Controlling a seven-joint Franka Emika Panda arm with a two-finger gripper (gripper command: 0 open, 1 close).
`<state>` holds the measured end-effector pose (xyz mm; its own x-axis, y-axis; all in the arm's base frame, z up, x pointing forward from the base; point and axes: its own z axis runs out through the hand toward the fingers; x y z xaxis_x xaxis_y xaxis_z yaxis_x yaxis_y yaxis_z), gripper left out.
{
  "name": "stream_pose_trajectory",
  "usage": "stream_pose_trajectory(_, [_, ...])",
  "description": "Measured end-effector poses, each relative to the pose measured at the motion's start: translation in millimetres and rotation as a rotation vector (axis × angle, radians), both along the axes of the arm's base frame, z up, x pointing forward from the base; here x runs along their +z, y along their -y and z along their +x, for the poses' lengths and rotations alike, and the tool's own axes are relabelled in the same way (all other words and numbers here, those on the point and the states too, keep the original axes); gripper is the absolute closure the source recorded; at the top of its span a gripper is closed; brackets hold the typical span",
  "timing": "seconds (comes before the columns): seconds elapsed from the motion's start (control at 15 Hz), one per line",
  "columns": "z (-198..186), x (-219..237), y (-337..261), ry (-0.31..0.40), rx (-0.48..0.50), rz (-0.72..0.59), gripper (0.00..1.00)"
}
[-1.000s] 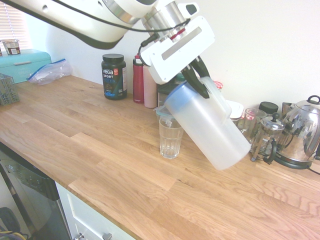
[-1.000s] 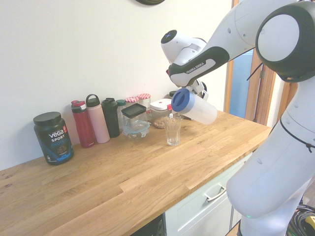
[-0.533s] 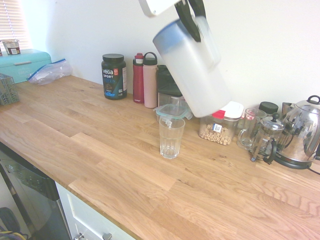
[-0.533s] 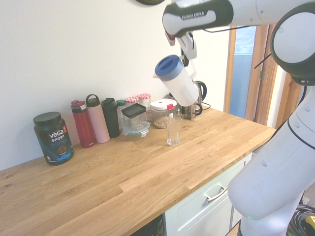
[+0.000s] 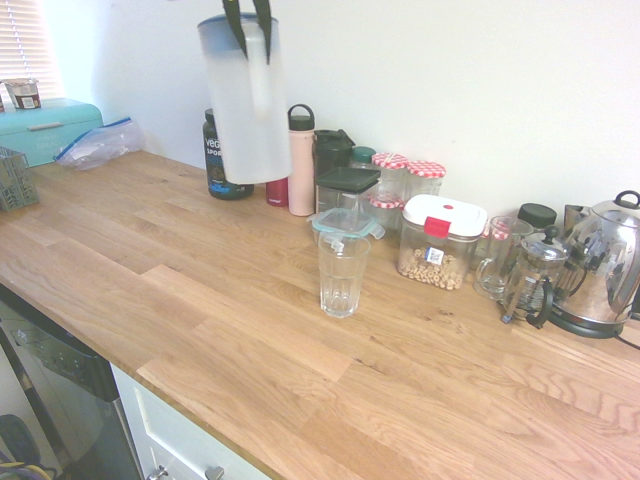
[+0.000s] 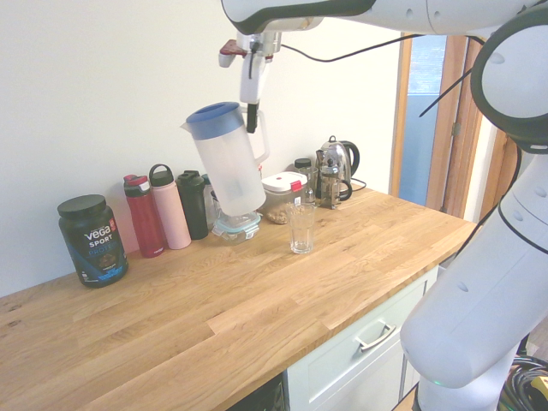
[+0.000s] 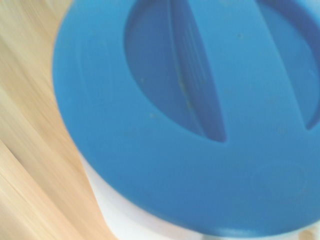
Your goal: Pour me some water
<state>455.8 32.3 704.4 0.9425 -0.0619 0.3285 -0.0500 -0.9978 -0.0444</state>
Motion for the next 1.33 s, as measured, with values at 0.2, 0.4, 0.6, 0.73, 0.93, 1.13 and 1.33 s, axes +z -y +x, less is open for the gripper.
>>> stream_pose_trajectory(0.2, [14.6,-41.3,-43.2,0.008,-0.153,0.102,1.00])
stream_pose_trajectory(0.4, [3.1,-92.8,-85.2,0.051,-0.303,0.159,1.00])
stream_pose_trajectory(0.6, [-35.7,-118.1,-118.6,0.123,-0.434,0.175,1.00])
stream_pose_trajectory(0.73, [-64.0,-130.7,-135.1,0.182,-0.507,0.148,1.00])
stream_pose_trajectory(0.93, [-86.7,-148.8,-158.2,0.282,-0.608,0.068,1.00])
stream_pose_trajectory(1.13, [-70.0,-172.2,-149.8,0.330,-0.746,0.010,1.00])
stream_pose_trajectory(1.33, [-40.7,-192.6,-146.8,0.270,-0.799,0.032,1.00])
